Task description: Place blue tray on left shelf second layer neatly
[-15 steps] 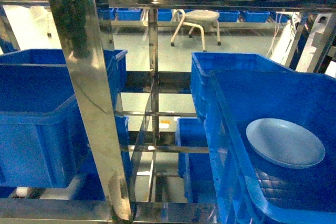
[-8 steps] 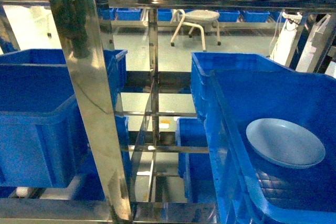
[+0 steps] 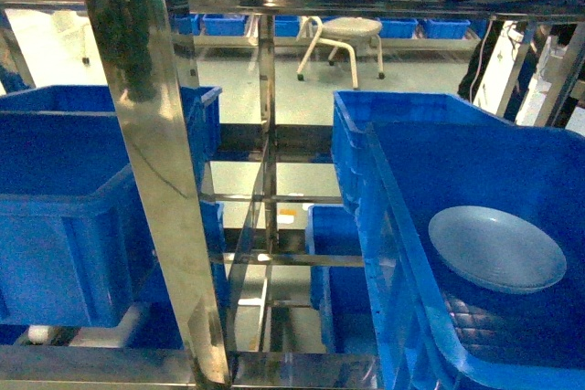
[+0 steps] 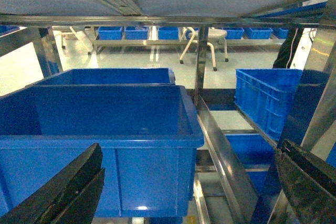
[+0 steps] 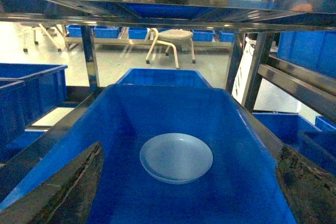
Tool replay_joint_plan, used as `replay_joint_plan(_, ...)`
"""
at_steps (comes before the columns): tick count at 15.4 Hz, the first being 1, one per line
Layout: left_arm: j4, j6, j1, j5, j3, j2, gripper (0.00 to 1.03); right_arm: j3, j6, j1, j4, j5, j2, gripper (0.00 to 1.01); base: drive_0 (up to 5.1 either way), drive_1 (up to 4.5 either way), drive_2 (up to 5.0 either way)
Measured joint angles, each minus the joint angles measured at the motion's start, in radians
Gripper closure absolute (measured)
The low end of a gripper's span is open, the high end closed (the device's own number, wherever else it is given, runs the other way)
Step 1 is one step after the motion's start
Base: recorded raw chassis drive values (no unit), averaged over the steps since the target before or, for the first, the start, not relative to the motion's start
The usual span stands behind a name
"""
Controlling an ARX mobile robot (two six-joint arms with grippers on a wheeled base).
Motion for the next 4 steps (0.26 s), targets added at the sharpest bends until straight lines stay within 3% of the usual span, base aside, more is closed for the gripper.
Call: replay_joint_plan(4,0.0,0.0,0.0,0.0,0.0,0.0,0.05,0.0,0.0,0.0,0.0,0.0,0.0,0.03,0.0,0.0,0.0)
